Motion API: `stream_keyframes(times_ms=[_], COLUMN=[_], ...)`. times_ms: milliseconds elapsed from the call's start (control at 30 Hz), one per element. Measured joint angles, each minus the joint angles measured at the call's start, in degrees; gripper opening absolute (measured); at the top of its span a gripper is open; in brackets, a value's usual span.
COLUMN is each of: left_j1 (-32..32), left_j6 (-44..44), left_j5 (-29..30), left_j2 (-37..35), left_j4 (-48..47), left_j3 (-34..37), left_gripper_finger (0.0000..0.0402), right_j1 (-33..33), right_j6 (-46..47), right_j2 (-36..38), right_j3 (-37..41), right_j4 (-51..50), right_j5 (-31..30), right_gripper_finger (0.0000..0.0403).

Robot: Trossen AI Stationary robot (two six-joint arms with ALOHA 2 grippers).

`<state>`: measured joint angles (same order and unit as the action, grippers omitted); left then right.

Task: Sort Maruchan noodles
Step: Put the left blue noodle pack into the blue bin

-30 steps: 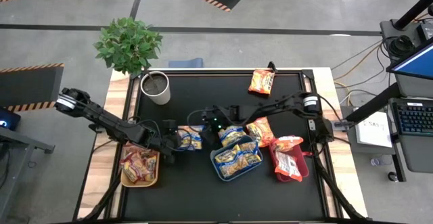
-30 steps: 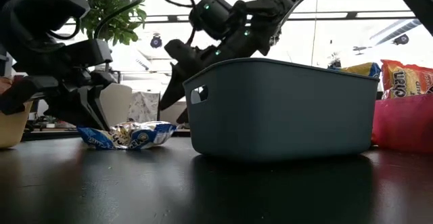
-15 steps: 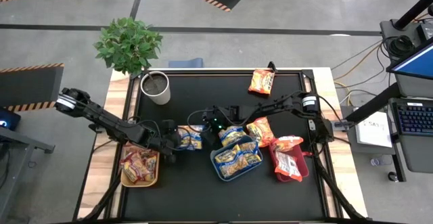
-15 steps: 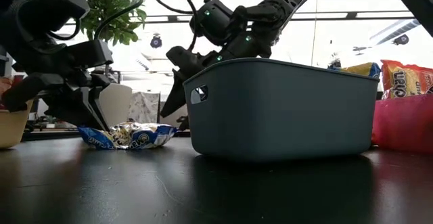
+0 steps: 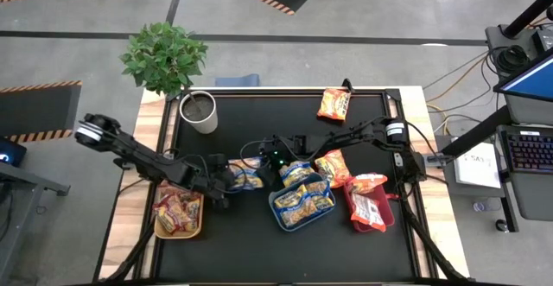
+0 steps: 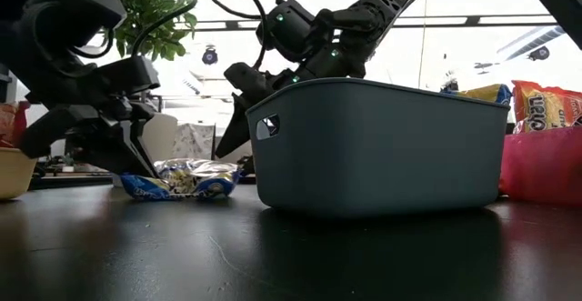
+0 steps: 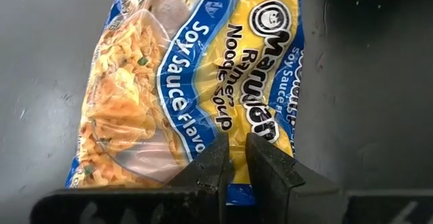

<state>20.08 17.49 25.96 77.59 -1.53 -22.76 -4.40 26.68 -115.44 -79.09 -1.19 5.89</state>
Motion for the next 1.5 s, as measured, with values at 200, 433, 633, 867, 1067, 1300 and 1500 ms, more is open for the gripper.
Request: stream_keyframes(times_ms=[200, 433, 633, 867, 1067, 1300, 1500], left_j1=[0.0, 0.0, 0.0, 0.0, 0.0, 0.0, 0.0], left_j6=[-0.4, -0.4, -0.4, -0.4, -0.4, -0.4, -0.4], left_j5=[0.6, 0.6, 1.1, 1.8, 1.9, 1.9, 1.9], left_j2=[0.8, 0.9, 0.9, 0.9, 0.9, 0.9, 0.9], left_j4=[2.0, 2.0, 2.0, 2.3, 2.7, 3.1, 3.1], left_j3=[0.0, 0.0, 0.0, 0.1, 0.1, 0.1, 0.2], left_gripper_finger=[0.0040, 0.0040, 0.0040, 0.0040, 0.0040, 0.0040, 0.0040], right_j1=[0.0, 0.0, 0.1, 0.1, -0.1, 0.0, 0.1], right_j6=[-0.2, -0.2, -0.1, 1.7, 2.0, -0.4, -1.8], right_j2=[0.0, 0.0, -0.3, -4.0, -5.3, -5.5, -5.5], right_j3=[0.0, 0.0, 0.0, 0.0, -1.0, -1.0, -0.9], right_j4=[0.0, 0.0, 1.2, 6.0, 7.0, 13.8, 17.0], right_j5=[0.0, 0.0, 0.0, 0.5, 1.2, 6.3, 7.6], right_gripper_finger=[0.0286, 0.0288, 0.0288, 0.0290, 0.0290, 0.0284, 0.0253])
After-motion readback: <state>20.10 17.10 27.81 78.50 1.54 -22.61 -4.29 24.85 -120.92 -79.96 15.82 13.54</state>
